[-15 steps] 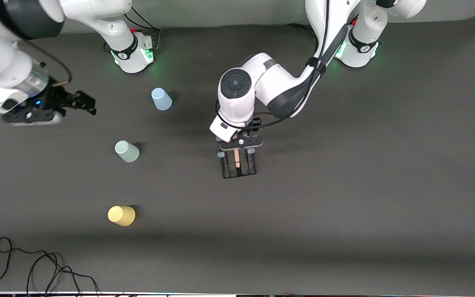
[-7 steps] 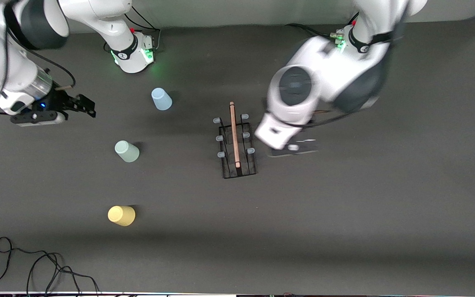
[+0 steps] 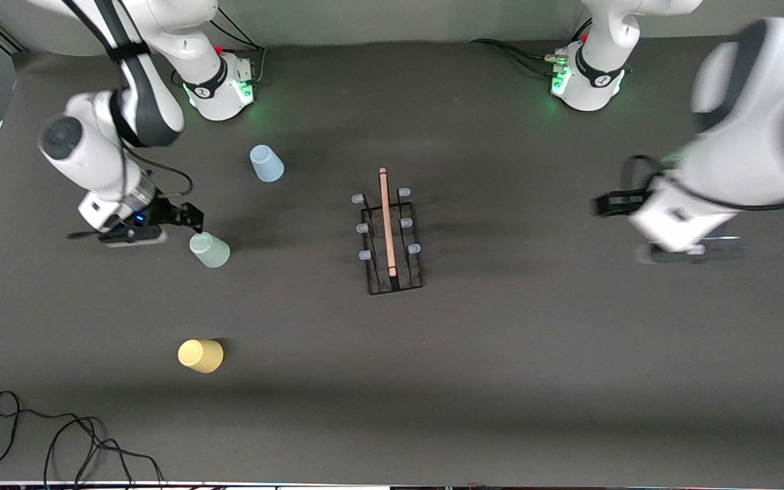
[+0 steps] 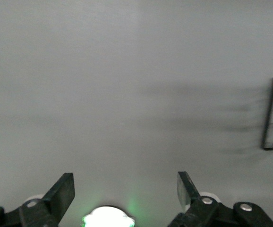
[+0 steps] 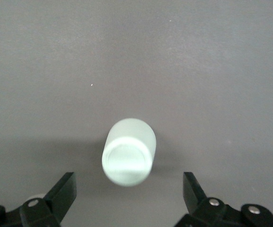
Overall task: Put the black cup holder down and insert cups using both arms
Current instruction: 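Open the left gripper off the rack while the right gripper grasps the cup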
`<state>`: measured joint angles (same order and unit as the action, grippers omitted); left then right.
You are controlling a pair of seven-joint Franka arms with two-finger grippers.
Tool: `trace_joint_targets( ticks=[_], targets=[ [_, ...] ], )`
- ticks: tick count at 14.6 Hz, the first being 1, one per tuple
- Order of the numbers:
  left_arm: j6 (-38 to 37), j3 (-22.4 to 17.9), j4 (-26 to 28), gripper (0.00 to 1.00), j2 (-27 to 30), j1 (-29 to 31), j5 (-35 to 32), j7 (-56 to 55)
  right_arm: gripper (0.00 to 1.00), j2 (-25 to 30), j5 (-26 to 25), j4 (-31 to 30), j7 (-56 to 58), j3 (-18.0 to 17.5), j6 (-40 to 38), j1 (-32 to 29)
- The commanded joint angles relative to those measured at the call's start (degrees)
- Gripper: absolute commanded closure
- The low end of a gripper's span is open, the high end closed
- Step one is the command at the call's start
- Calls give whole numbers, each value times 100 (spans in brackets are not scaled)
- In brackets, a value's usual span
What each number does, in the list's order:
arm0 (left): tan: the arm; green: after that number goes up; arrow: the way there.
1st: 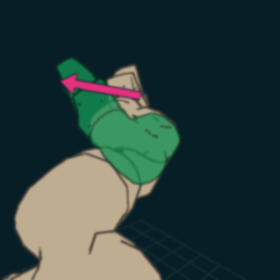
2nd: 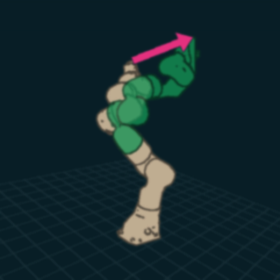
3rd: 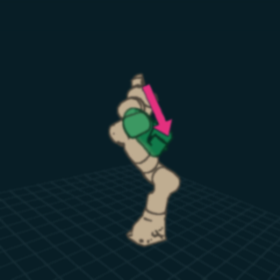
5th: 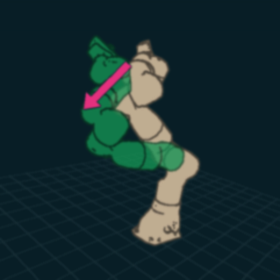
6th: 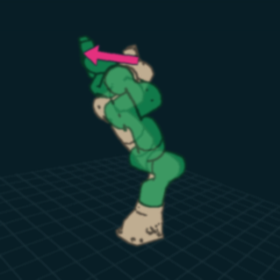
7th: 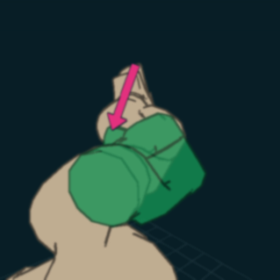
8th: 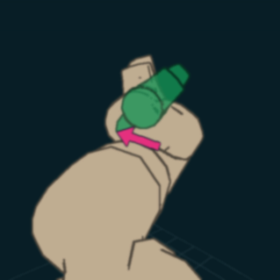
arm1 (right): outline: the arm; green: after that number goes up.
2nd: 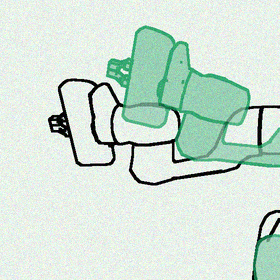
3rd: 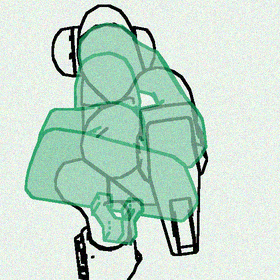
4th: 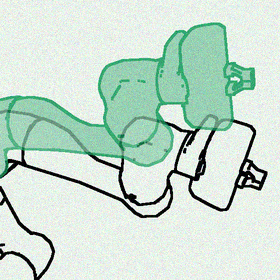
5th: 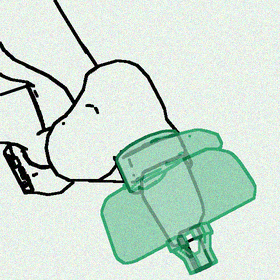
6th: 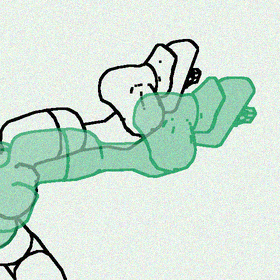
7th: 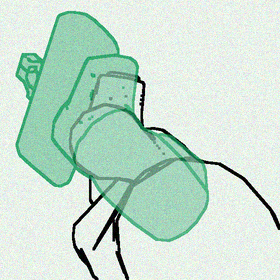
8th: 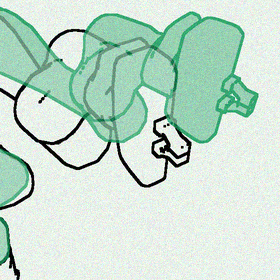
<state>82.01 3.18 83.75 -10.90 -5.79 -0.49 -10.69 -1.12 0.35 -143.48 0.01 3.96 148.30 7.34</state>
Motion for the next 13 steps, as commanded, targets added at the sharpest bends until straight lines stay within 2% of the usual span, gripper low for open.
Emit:
trace_joint_targets(
  ticks=[1,3,6,7,10,11,13],
  targets=[
    [639,86,817,2,544,551,-162,776,0,-625,18,31,-9,9,733,48],
    [956,86,1107,2,659,737,-162,866,0,-924,18,-4,-18,0,1094,57],
    [931,95,1214,2,782,720,-162,858,0,-1084,18,-4,-27,0,1087,65],
    [914,104,1301,2,869,676,-162,840,14,-1084,27,4,-44,0,1000,65],
    [1246,130,1819,1,1221,675,-171,840,67,-883,18,66,-36,-9,535,57],
    [1369,130,1760,1,1205,675,-162,866,76,-708,18,136,-36,-18,263,57],
    [1371,130,1427,1,1082,649,-153,875,79,-216,27,451,-44,-35,-526,65]
  ],
)
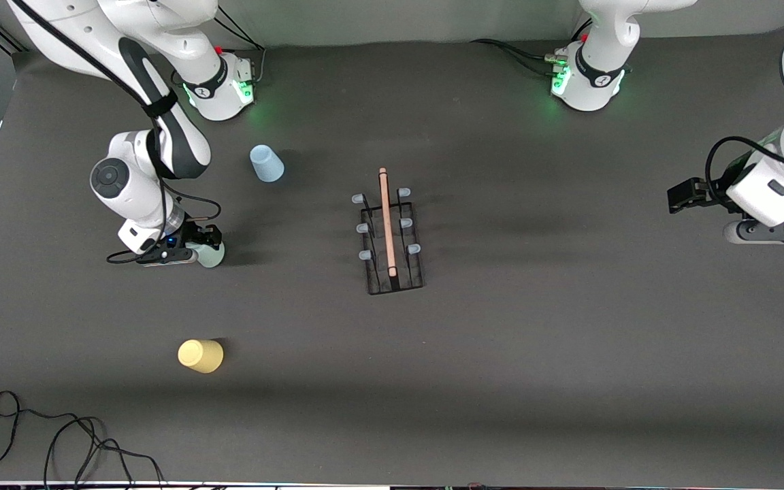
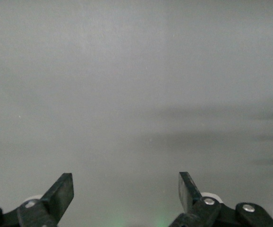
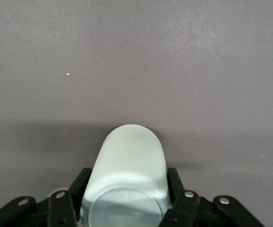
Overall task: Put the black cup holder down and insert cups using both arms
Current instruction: 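Open the left gripper off the rack while the right gripper grasps the cup, then carry the pale green cup with the right gripper onto a rack peg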
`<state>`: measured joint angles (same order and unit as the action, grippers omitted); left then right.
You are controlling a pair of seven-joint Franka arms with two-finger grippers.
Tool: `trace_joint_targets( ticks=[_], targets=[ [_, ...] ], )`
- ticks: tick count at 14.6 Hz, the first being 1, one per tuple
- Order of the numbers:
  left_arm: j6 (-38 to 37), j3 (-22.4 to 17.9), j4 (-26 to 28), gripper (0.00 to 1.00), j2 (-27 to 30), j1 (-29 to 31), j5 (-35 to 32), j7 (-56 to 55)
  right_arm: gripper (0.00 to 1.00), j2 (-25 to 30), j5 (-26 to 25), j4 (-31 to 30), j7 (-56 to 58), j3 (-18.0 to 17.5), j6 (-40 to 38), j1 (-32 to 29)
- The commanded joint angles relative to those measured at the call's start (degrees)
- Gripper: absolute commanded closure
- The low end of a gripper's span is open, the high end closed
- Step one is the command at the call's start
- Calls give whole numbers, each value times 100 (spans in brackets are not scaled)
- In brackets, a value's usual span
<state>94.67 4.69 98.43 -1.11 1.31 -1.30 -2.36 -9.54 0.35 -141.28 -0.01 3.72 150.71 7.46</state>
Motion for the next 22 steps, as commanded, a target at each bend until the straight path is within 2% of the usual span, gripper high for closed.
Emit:
trace_joint_targets(
  ticks=[1,2,3,5,6,9,13,16,18,22],
  targets=[
    [60,-21,-147,1,84,-69,-72,42,80,872,27,416,-34,-20,-1250,106],
    [16,-21,-200,1,49,-60,-72,60,81,1101,27,679,-34,-11,-1785,237],
    [-1,-21,-201,1,49,-43,-72,121,88,1295,27,951,-51,-11,-2313,290],
    [-10,-21,-175,1,49,-43,-72,227,90,1463,27,1627,-427,-29,-3420,317],
    [-45,-21,-166,1,58,-51,-72,218,91,1472,27,2013,-760,-20,-3974,526],
    [-133,-21,-157,0,58,-43,-72,218,95,1586,27,2482,-2129,-29,-4707,1176],
    [-133,-21,-148,0,58,-60,-72,227,99,1526,245,2562,-5317,-20,-4552,2633],
    [-133,-12,-148,0,49,-95,-72,227,100,1008,430,2825,-7244,-20,-4121,3443],
    [-133,-21,-148,0,49,-122,-72,218,100,622,440,3018,-7923,-11,-3849,3822],
    [-133,-21,-148,0,49,-95,-72,227,100,15,431,3107,-8234,-11,-3260,4123]
  ],
)
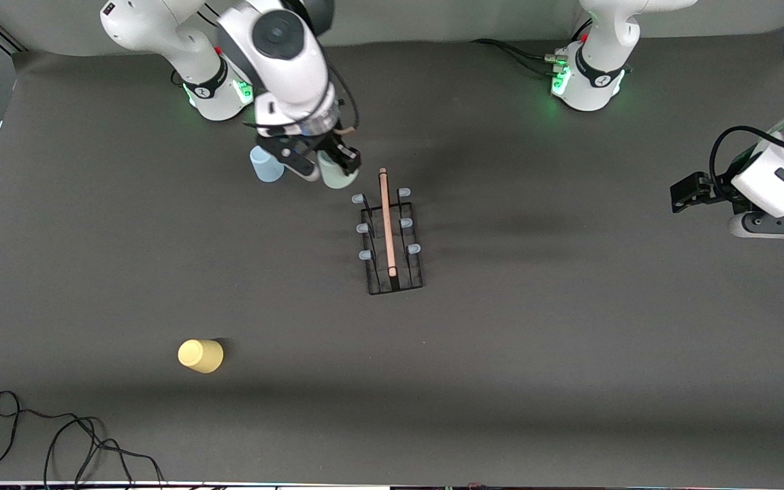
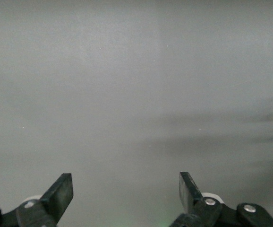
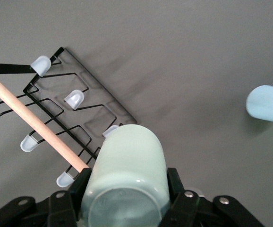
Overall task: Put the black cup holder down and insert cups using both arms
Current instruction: 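Carry the pale green cup with the right gripper onto a rack peg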
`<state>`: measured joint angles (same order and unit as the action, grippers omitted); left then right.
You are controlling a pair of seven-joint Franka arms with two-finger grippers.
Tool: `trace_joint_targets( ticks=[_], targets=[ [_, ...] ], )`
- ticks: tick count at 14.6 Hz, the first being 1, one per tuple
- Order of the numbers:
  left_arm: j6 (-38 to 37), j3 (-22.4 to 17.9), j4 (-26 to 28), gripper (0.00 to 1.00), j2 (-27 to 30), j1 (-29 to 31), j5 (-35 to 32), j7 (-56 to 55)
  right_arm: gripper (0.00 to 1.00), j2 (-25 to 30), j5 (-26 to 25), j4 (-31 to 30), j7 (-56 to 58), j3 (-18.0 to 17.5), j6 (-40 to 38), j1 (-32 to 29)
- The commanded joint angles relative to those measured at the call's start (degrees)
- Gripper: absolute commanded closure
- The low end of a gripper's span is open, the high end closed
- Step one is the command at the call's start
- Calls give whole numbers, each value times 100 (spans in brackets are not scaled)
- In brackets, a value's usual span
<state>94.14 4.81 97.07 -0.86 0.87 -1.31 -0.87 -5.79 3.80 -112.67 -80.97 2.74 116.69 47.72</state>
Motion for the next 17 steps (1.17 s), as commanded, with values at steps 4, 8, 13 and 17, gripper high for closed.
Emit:
trace_joint_targets(
  ticks=[4,8,13,17],
  targets=[
    [-80,-33,-12,0,25,-43,-71,78,100,-756,86,149,-200,86,494,193],
    [-54,-33,-12,0,-2,-60,-71,78,100,-941,86,-386,-305,86,1433,247],
    [-80,-33,-12,0,-2,-60,-71,78,9,-1082,86,-396,-332,95,1655,212],
    [-98,-33,-4,0,7,-43,-80,78,0,-845,95,286,-306,217,642,141]
  ],
)
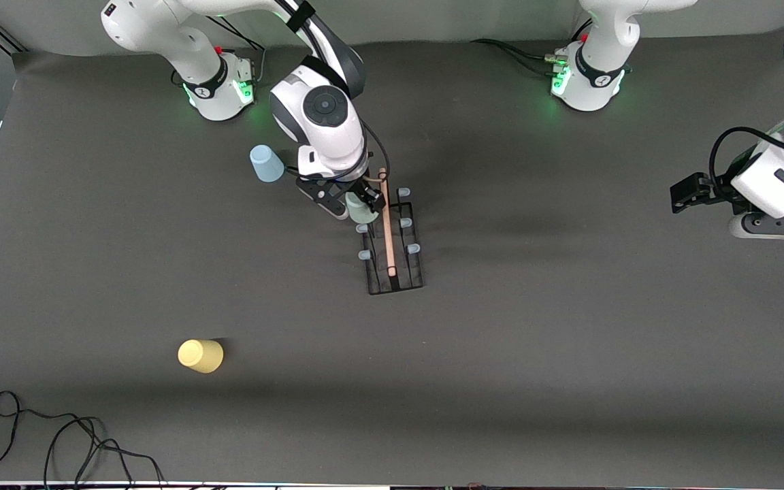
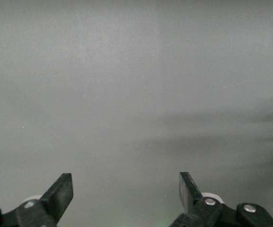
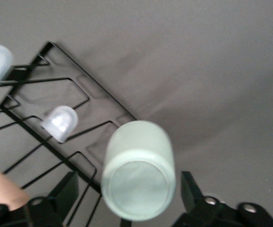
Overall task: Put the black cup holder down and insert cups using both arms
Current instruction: 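Release the green cup and move the right gripper toward the yellow cup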
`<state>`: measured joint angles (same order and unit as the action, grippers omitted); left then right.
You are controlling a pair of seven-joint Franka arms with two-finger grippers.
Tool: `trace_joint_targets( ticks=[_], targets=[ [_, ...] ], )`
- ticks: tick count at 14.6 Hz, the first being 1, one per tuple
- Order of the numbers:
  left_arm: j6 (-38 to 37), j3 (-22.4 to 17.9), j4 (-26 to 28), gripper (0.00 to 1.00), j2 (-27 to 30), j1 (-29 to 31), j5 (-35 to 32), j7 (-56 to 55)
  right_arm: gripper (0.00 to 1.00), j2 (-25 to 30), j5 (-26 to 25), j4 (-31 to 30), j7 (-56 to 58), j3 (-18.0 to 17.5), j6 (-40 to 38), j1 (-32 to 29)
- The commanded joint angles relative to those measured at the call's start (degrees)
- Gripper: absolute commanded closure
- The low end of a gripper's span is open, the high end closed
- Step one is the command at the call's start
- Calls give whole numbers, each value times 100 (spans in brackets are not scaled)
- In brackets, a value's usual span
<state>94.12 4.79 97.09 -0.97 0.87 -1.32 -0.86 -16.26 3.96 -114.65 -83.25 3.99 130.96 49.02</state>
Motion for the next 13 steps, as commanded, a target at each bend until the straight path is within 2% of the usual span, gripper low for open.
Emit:
trace_joint_targets(
  ticks=[1,4,6,11,13],
  targets=[
    [-166,-31,20,0,36,-43,-79,77,0,203,79,914,-60,206,-1348,20],
    [-149,-31,12,0,27,-8,-79,77,0,124,79,2136,281,505,-2712,-15],
    [-114,-31,12,0,27,-8,-70,77,0,123,79,2534,1201,734,-3136,-243],
    [-122,-31,12,0,27,10,-70,77,0,106,70,2667,4819,805,-3252,-1857],
    [-122,-31,3,0,18,10,-70,77,0,-226,70,3034,6174,805,-3226,-2552]
  ],
)
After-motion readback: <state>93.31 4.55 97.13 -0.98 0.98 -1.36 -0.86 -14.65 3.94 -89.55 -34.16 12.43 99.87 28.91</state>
